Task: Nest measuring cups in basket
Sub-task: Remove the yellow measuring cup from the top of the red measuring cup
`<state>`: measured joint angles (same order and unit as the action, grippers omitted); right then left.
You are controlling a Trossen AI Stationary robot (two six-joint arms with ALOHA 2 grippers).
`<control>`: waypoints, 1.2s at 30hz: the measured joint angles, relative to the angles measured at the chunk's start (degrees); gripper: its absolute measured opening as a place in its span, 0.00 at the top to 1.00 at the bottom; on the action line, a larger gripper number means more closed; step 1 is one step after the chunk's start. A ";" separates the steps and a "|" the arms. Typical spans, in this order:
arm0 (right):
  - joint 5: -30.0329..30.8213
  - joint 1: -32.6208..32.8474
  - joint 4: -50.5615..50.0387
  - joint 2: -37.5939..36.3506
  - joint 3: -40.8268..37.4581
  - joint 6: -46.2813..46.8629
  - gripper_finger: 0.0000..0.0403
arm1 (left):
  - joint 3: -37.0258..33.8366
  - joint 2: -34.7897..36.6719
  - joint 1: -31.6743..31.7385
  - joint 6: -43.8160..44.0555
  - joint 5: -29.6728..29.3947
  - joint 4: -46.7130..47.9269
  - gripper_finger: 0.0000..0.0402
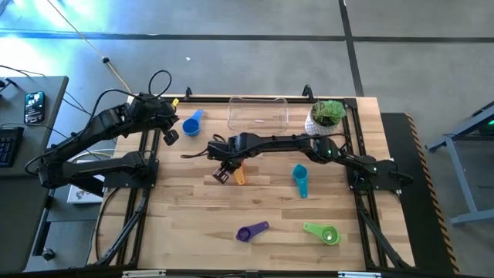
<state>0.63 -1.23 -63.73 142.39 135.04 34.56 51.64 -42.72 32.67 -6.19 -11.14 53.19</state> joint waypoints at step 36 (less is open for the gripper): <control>3.91 -0.03 -1.32 -5.71 -0.06 7.01 1.00 | -0.02 -0.02 -0.02 -0.05 0.00 -0.09 0.91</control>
<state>4.54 -1.26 -65.05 136.68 134.98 41.57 51.62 -42.74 32.64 -6.24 -11.14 53.10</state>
